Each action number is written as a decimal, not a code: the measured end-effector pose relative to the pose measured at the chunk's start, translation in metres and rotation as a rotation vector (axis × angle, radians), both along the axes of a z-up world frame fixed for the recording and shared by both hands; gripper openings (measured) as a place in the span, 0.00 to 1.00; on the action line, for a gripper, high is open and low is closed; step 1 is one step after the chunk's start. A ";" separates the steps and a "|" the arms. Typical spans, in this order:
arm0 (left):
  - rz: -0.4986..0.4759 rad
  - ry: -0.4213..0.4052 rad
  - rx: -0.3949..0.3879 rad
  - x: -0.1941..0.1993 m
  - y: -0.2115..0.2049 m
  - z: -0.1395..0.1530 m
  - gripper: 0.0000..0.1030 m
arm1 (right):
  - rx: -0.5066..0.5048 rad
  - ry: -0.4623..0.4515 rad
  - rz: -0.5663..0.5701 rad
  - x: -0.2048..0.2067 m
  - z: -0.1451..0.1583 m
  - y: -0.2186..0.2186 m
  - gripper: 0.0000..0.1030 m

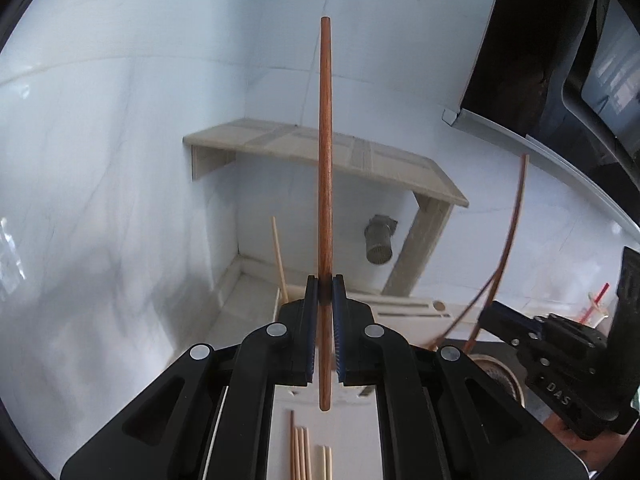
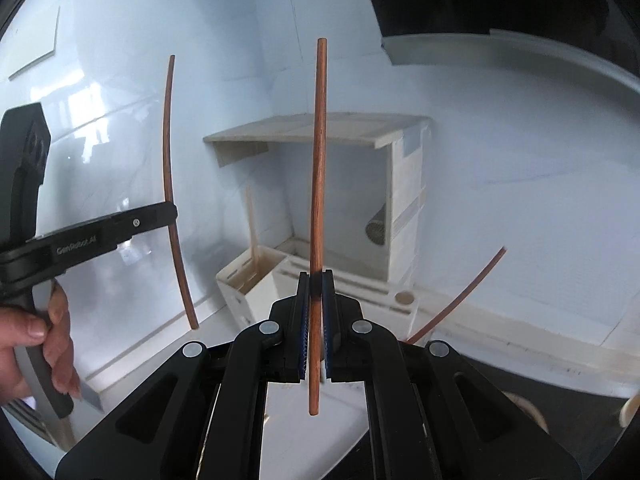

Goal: Organize utensils
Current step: 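Lift both reddish chopsticks upright and carry them over the white holder, then lower both chopsticks into the holder slots and open both tools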

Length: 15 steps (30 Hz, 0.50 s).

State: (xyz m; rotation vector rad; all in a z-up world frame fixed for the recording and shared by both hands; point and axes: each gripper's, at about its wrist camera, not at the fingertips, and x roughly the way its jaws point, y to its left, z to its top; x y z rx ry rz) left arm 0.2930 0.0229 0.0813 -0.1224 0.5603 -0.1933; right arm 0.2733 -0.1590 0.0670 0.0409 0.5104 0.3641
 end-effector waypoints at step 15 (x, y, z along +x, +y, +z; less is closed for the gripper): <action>0.044 -0.058 0.000 0.026 -0.001 0.001 0.06 | 0.042 -0.076 -0.137 0.020 -0.004 -0.025 0.06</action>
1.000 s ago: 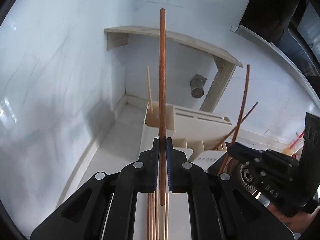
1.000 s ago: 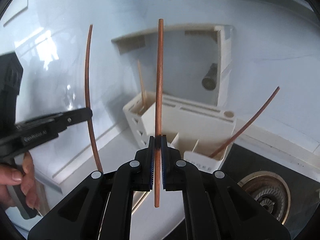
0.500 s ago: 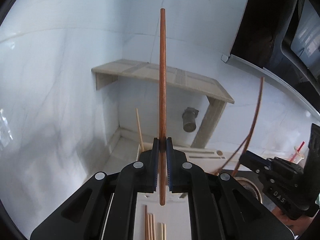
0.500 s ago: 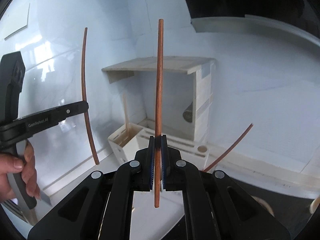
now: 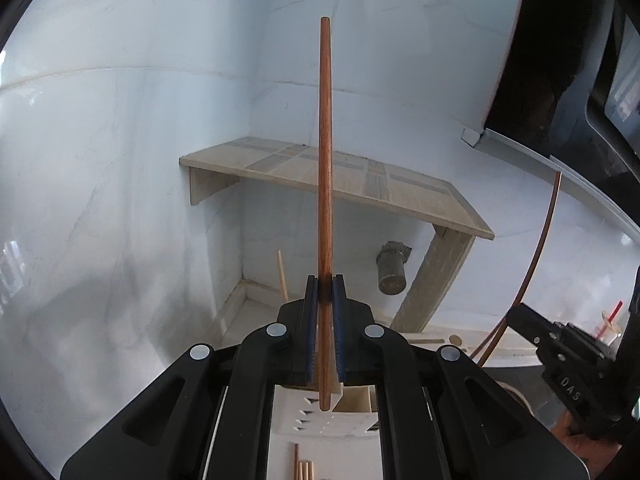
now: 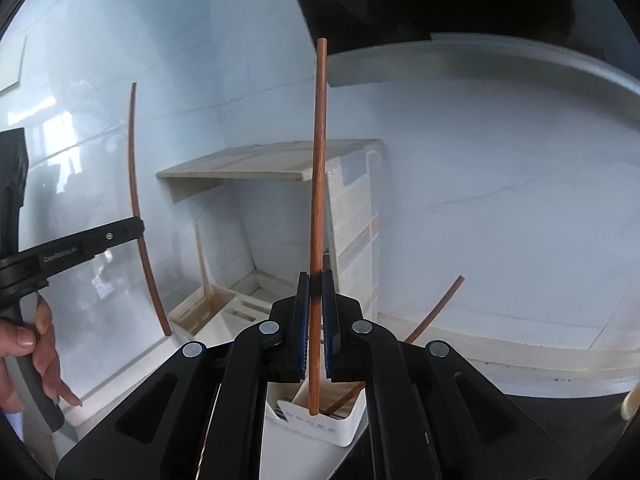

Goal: Organize utensils
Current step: 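Lower both chopsticks into the holder slots and open both tools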

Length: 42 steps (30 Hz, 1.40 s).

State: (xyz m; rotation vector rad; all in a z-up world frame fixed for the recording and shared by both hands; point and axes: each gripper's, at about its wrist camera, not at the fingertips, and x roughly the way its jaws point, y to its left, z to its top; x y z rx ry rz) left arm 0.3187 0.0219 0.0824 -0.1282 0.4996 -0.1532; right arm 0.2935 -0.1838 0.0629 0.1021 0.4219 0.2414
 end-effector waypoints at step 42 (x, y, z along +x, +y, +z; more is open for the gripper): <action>-0.011 -0.019 0.024 0.013 -0.003 -0.042 0.15 | -0.051 0.082 0.031 0.009 -0.035 0.014 0.27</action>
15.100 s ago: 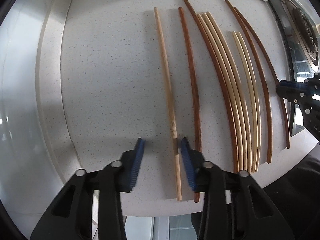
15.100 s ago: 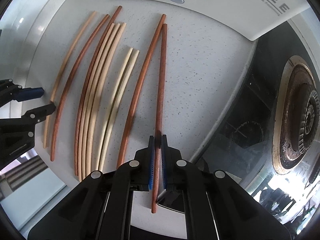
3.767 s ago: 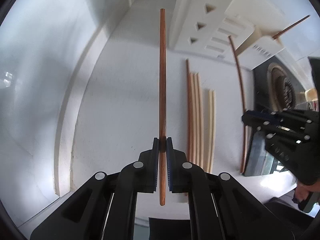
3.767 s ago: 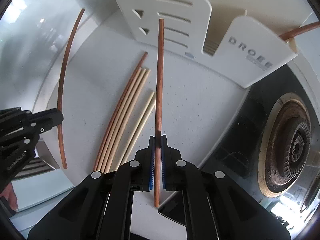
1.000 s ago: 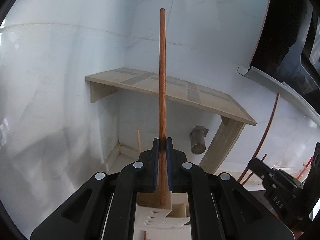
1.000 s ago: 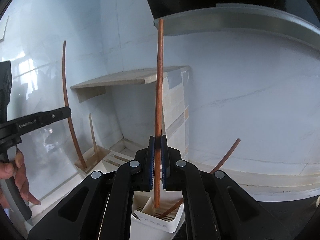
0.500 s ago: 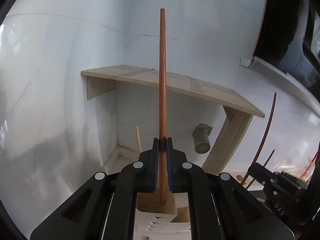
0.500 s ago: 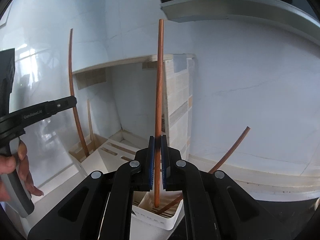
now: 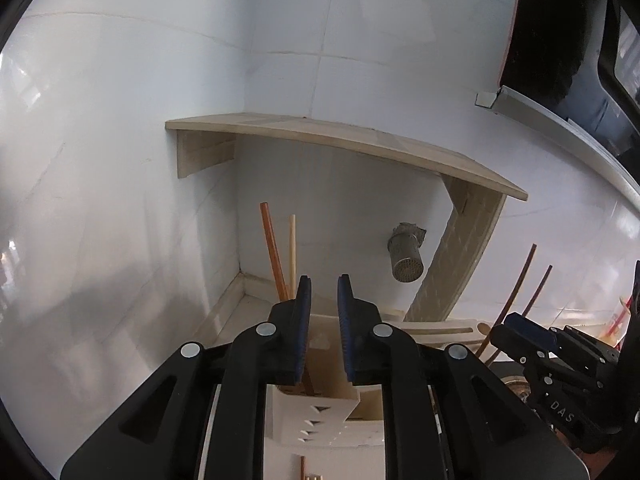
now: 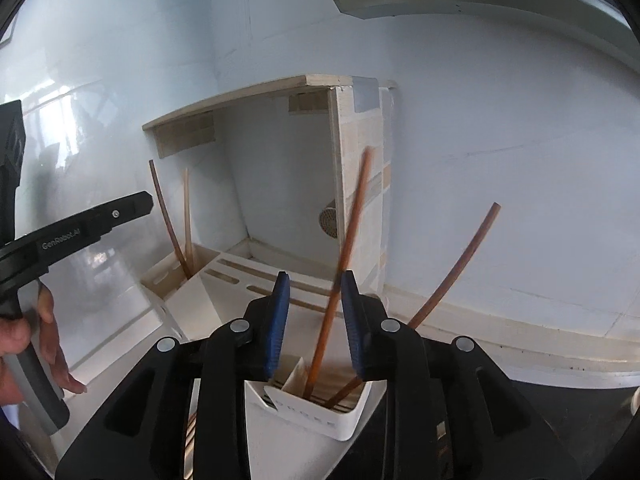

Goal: Organize utensils
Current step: 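Lower both chopsticks into the holder slots and open both tools, then move both tools back toward the remaining chopsticks on the counter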

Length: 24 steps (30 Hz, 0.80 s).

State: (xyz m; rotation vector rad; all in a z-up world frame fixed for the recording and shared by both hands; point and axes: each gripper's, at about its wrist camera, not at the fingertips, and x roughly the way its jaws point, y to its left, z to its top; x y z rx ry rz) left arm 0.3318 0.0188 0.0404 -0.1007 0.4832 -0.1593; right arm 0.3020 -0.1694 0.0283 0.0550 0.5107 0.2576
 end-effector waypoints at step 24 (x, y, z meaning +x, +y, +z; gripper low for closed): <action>0.028 0.297 0.060 -0.054 0.029 -0.053 0.38 | -0.065 0.179 0.077 -0.047 -0.021 0.017 0.56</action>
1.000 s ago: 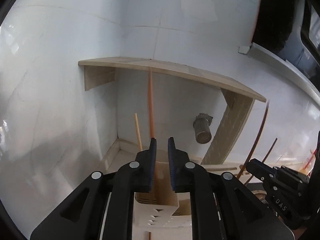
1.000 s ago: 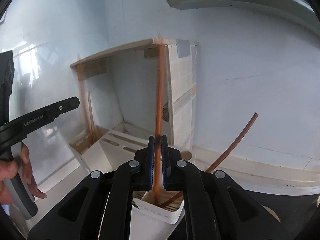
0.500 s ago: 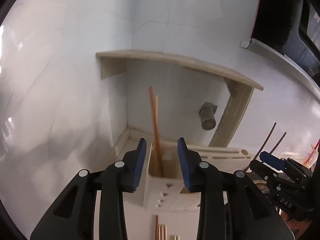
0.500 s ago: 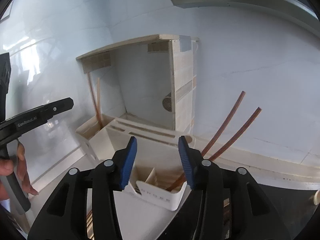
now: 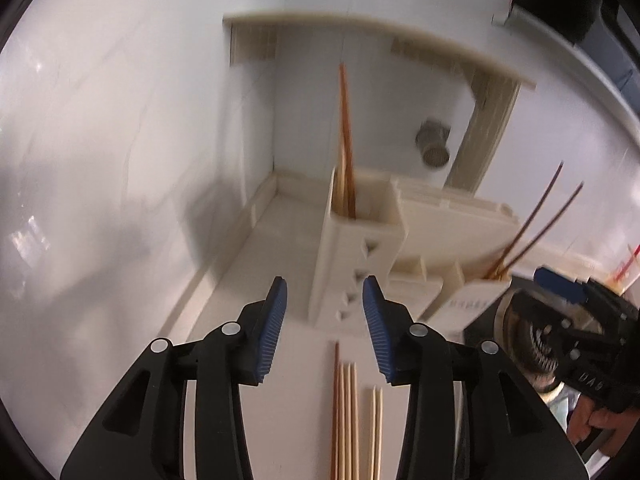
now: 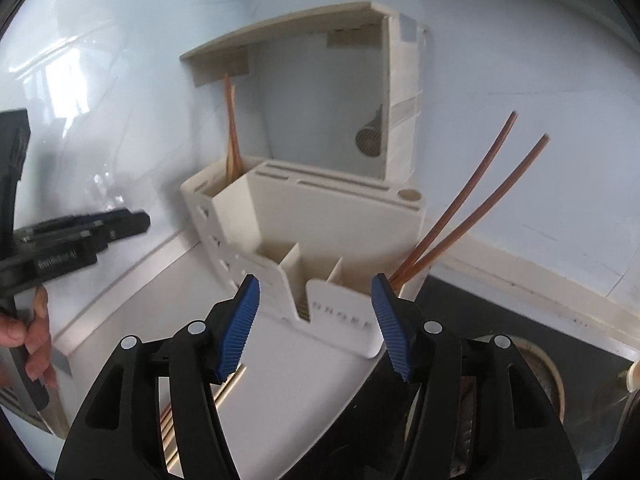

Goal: Organize utensils
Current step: 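Move both tools back toward the remaining chopsticks on the counter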

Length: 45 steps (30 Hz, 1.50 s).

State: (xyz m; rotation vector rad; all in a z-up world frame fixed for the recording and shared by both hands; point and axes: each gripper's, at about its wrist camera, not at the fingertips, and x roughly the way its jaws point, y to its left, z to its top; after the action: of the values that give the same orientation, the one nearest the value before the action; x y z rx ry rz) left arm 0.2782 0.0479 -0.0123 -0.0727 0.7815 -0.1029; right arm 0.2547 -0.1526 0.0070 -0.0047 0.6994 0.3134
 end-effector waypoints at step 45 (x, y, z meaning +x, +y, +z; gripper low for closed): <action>-0.223 0.523 0.114 -0.044 -0.001 -0.136 0.55 | -0.069 0.501 0.048 -0.011 -0.086 0.049 0.65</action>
State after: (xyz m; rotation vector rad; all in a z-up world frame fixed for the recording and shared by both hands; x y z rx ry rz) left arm 0.2341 0.0470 -0.1481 0.1012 1.3157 -0.2563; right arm 0.2435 -0.1034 -0.0786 -0.0089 1.2083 0.3396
